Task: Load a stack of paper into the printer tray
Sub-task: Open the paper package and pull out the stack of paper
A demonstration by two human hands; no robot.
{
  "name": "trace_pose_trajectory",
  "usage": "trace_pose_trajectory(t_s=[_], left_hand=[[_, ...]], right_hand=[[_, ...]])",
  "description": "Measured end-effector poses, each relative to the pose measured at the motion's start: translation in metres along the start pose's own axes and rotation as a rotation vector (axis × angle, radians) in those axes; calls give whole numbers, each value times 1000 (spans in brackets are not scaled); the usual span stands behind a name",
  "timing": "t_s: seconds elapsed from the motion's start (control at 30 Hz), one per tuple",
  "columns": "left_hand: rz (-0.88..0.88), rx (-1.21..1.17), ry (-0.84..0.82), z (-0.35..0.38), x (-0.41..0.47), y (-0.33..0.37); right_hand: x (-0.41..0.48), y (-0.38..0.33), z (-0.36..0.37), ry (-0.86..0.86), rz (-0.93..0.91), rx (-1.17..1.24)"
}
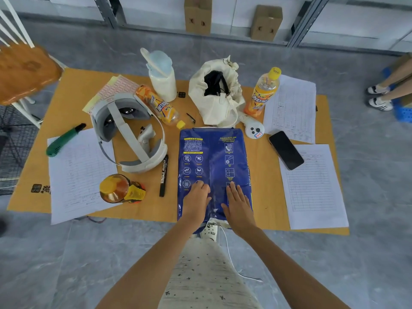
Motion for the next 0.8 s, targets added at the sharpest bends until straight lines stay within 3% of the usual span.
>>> trace_pose_trajectory(t_s=[0.43,0.8], left_hand=[[-88,-187,47,6,-5,-4],[-15,-37,-12,1,1,2]], right_hand=[[-1,3,2,22,-36,18],[-2,6,1,20,-69,19]])
Point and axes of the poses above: each hand's wrist, its own x-axis towards the middle knuckle, its own z-axis out of the palm, y = z × x, the point moved 4 cm from there along x, towards the middle knuckle, and after that the axes turned 4 degrees about x, right-handed, at the moved point
